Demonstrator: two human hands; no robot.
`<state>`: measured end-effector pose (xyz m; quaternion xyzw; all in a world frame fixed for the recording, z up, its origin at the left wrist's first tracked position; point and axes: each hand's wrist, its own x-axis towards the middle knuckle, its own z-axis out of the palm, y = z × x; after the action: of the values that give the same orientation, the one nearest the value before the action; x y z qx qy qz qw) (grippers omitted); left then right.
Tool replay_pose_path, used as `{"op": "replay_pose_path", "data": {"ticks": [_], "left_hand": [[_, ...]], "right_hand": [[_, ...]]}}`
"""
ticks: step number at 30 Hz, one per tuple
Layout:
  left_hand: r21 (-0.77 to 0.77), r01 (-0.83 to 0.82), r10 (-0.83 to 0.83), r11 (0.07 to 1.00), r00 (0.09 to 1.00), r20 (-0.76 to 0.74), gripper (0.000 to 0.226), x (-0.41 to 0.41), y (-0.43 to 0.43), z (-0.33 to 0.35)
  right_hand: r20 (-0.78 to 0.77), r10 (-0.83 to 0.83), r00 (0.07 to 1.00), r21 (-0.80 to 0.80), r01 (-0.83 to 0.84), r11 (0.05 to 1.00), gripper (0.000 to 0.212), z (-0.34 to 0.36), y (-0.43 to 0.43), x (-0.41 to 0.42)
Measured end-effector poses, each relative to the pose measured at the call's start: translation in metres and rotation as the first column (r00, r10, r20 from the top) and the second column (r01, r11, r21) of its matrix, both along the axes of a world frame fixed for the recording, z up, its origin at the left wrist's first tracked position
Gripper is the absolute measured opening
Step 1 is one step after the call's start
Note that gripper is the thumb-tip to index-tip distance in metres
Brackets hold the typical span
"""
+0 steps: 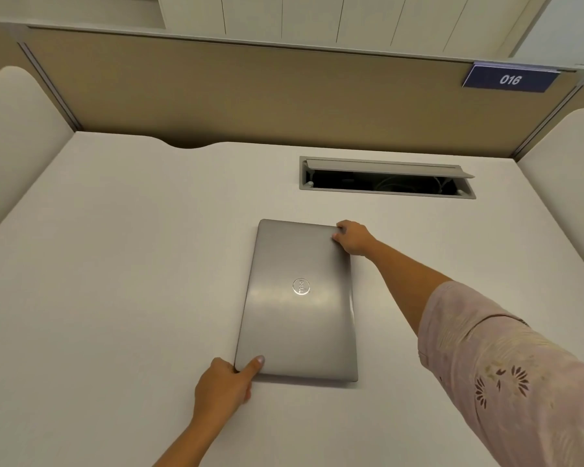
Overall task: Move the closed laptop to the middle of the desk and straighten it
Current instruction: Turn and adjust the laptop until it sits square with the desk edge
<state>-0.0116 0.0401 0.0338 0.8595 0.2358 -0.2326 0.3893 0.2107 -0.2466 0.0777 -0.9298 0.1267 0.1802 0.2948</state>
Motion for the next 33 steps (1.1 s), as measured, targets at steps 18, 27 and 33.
{"op": "replay_pose_path", "data": {"ticks": [18,27,33], "left_hand": [[0.025,-0.088,0.087,0.996,0.995,0.042,0.059,0.097,0.002,0.012],[0.06,-0.076,0.066,0.995,0.986,0.154,0.062,0.159,-0.021,0.032],[0.015,-0.047,0.041,0.999,0.963,0.267,0.052,0.172,-0.03,0.038]], "right_hand": [[-0.021,-0.308,0.951,0.071,0.308,0.949,0.03,-0.002,-0.098,-0.062],[-0.008,-0.444,0.896,0.04,0.444,0.895,0.04,-0.01,-0.094,-0.116],[-0.019,-0.552,0.834,0.076,0.551,0.831,0.039,-0.016,-0.075,-0.148]]}}
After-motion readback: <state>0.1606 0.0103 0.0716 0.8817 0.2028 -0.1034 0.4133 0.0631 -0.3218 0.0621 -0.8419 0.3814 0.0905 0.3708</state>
